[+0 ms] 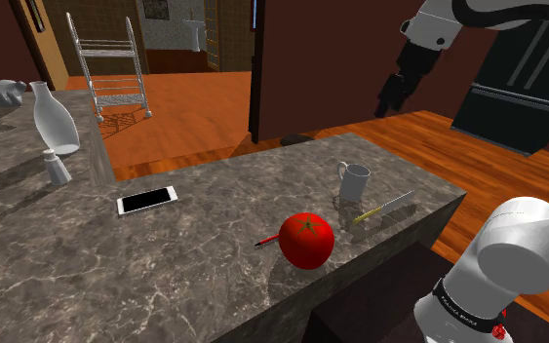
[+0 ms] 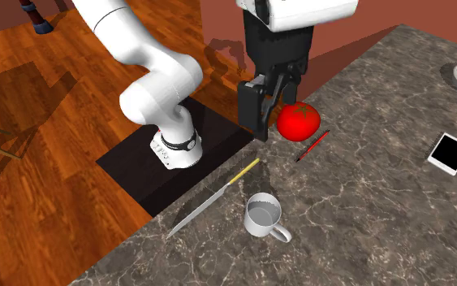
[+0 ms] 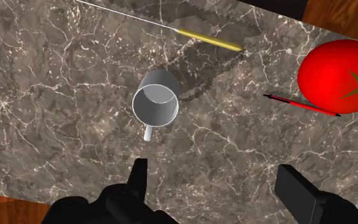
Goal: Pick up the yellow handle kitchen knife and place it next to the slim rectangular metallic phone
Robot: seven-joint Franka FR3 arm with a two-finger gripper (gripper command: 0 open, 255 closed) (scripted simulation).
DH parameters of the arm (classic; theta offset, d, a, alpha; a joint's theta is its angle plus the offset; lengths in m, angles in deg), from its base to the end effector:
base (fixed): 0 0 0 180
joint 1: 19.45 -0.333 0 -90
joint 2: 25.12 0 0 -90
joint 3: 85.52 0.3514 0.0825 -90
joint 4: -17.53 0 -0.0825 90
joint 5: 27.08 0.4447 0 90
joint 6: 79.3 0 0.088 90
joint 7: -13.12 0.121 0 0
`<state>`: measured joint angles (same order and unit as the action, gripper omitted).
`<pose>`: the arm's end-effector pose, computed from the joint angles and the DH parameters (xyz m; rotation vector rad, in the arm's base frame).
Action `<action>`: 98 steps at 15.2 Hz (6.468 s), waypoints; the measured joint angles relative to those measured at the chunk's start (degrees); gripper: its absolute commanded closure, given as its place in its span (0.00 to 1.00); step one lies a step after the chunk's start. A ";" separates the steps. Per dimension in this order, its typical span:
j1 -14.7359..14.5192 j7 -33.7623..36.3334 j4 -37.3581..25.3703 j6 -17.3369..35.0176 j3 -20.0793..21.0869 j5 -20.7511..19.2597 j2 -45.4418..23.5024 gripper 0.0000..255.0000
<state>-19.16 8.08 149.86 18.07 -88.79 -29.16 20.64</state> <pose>0.3530 -0.0325 0.6432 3.1192 0.0631 0.2934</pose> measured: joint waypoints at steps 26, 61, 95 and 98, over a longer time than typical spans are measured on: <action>-11.31 -70.53 35.65 20.25 -29.41 -28.01 6.10 0.00; -11.74 -71.59 32.45 14.02 -27.08 -25.75 9.31 1.00; -34.68 -53.99 -2.77 19.35 -12.50 -3.13 -33.04 1.00; -35.99 -52.90 -8.70 18.66 -11.59 -1.29 -38.50 1.00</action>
<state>-55.15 -44.81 141.16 36.73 -100.38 -30.46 -17.86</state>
